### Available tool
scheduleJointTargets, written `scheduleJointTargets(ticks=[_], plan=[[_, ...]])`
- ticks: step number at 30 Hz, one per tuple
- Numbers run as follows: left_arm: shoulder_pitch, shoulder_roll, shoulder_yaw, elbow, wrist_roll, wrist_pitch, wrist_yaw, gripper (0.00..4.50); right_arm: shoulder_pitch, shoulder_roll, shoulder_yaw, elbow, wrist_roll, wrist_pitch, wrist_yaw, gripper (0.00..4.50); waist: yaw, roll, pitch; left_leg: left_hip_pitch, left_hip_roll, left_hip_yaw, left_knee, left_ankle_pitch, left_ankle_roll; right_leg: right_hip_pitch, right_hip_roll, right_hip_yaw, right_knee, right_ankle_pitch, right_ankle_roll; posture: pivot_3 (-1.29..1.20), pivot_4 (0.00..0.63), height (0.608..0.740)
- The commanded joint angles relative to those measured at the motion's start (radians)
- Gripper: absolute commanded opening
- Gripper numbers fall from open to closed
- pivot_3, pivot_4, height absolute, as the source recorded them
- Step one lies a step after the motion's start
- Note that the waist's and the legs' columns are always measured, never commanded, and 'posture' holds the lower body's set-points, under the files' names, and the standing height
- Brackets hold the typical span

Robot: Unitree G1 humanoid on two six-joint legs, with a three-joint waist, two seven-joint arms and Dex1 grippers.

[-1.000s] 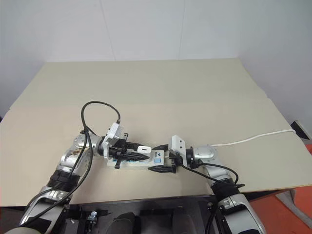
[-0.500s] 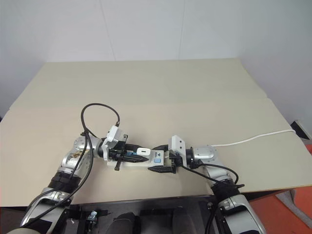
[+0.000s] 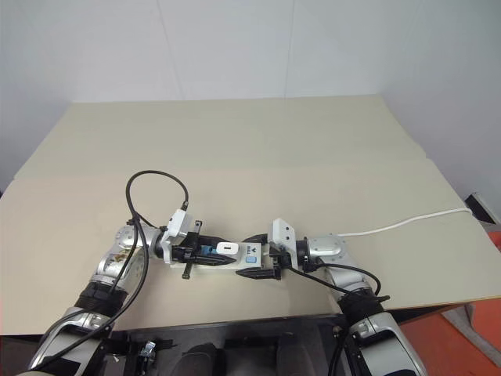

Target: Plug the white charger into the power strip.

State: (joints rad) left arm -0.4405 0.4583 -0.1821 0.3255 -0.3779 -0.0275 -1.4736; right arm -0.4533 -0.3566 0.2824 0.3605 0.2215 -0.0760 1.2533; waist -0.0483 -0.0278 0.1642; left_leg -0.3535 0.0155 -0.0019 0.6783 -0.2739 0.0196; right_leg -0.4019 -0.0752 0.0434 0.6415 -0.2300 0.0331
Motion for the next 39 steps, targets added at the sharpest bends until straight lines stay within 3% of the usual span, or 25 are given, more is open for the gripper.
scheduleJointTargets(ticks=[1, 6, 17, 20, 22, 24, 27, 30, 39], plan=[[0.076, 0.065, -0.004, 0.045, 0.071, 0.02, 0.032, 0.99, 0.009, -0.039, -0.008, 0.008, -0.018, 0.028, 0.01, 3.44, 0.0, 0.0, -0.001, 0.0, 0.0, 0.0, 0.0, 0.0, 0.0, 0.0, 0.0, 0.0, 0.0, 0.0, 0.0, 0.0, 0.15, 0.74], [0.108, 0.076, -0.021, 0.018, 0.082, 0.012, 0.039, 0.99, 0.008, -0.043, -0.01, 0.009, -0.019, 0.027, 0.01, 3.44, 0.0, 0.001, -0.002, 0.0, 0.0, 0.0, 0.0, 0.0, 0.0, 0.0, 0.0, 0.0, 0.0, 0.0, 0.0, 0.0, 0.15, 0.74], [0.061, 0.095, -0.005, 0.032, 0.066, 0.02, 0.032, 4.42, 0.006, -0.032, -0.001, 0.001, -0.015, 0.025, 0.015, 3.44, 0.011, 0.012, -0.008, 0.001, -0.001, 0.001, -0.001, 0.0, 0.0, 0.002, -0.001, 0.0, -0.002, -0.001, 0.002, 0.0, 0.15, 0.74], [0.03, 0.115, 0.027, 0.027, 0.049, 0.024, 0.027, 4.47, 0.002, -0.032, 0.0, 0.005, -0.014, 0.016, 0.024, 3.44, 0.01, 0.012, -0.008, 0.001, -0.001, 0.001, -0.001, 0.0, 0.0, 0.001, -0.001, -0.001, -0.002, -0.001, 0.002, 0.0, 0.15, 0.74], [0.011, 0.151, 0.051, -0.002, 0.024, 0.063, 0.005, 4.5, -0.001, -0.036, -0.002, 0.001, -0.011, 0.013, 0.033, 4.15, 0.008, 0.011, -0.008, 0.0, -0.001, 0.001, -0.001, 0.0, 0.0, 0.001, -0.001, 0.0, -0.002, -0.001, 0.002, 0.0, 0.15, 0.74], [0.0, 0.186, 0.067, -0.032, 0.003, 0.092, -0.016, 4.5, -0.002, -0.046, -0.005, -0.01, -0.005, 0.018, 0.048, 4.46, 0.005, 0.01, -0.006, -0.003, 0.0, 0.001, -0.001, 0.0, 0.0, -0.002, 0.0, 0.0, -0.002, -0.001, 0.001, 0.0, 0.15, 0.74], [-0.012, 0.28, 0.125, -0.114, -0.064, 0.19, -0.059, 4.5, 0.019, -0.1, -0.04, -0.085, 0.023, 0.031, 0.068, 4.46, 0.006, 0.005, -0.001, -0.007, 0.0, 0.0, -0.001, 0.0, 0.0, -0.006, -0.001, -0.001, -0.002, -0.001, 0.001, 0.0, 0.15, 0.74], [0.002, 0.333, 0.161, -0.164, -0.085, 0.22, -0.06, 4.5, 0.046, -0.154, -0.061, -0.141, 0.029, 0.02, 0.076, 4.46, 0.014, 0.004, -0.001, -0.023, -0.001, -0.003, 0.001, 0.0, 0.0, -0.022, -0.002, -0.001, 0.0, -0.001, 0.001, 0.0, 0.15, 0.74], [0.133, 0.533, 0.353, -0.264, -0.134, 0.282, -0.06, 4.5, 0.189, -0.377, -0.289, -0.374, 0.175, 0.11, 0.068, 4.46, 0.023, 0.004, 0.001, -0.029, 0.0, -0.006, 0.0, -0.003, 0.001, -0.024, -0.002, -0.002, -0.011, -0.001, 0.002, 0.0, 0.15, 0.74]])
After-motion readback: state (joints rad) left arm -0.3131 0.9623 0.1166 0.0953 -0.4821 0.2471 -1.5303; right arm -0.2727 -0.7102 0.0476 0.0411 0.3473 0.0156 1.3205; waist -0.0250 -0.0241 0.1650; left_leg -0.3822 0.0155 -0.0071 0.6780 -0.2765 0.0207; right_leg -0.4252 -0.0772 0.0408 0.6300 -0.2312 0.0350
